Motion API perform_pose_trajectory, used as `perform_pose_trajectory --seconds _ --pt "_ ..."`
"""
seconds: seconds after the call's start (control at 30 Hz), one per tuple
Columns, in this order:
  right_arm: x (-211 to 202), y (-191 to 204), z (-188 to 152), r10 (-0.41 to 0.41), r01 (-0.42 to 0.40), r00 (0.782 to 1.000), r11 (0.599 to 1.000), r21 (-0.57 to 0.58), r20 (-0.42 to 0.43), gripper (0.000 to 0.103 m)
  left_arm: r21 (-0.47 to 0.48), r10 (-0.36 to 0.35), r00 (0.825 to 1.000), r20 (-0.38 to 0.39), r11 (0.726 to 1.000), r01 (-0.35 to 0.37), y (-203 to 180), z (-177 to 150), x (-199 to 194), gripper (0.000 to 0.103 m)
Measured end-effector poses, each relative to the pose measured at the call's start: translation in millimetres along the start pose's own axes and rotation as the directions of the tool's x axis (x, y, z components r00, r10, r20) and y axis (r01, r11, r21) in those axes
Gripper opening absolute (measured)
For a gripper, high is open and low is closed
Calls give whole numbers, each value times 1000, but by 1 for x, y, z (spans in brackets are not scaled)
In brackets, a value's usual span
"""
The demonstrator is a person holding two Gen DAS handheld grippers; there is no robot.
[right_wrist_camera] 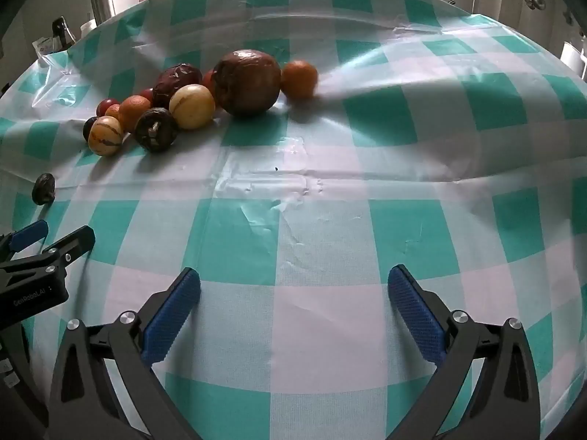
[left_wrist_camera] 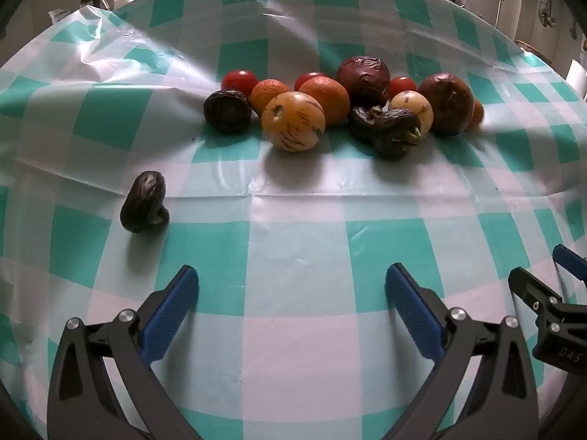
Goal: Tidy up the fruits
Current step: 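Move the left gripper toward the dark round fruit lying apart on the cloth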
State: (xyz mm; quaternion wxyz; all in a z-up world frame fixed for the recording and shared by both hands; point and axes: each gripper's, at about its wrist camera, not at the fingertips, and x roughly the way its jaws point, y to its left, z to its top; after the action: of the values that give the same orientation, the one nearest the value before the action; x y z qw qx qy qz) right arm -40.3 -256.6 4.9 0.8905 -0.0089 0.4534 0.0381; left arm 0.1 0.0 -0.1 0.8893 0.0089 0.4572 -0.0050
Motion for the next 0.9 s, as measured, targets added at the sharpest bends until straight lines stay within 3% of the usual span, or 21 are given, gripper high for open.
perform_pose_trajectory --seconds 0.9 --pt "2 1 -2 -1 1 1000 1000 0 3 99 0 0 1000 3 1000 0 0 0 0 102"
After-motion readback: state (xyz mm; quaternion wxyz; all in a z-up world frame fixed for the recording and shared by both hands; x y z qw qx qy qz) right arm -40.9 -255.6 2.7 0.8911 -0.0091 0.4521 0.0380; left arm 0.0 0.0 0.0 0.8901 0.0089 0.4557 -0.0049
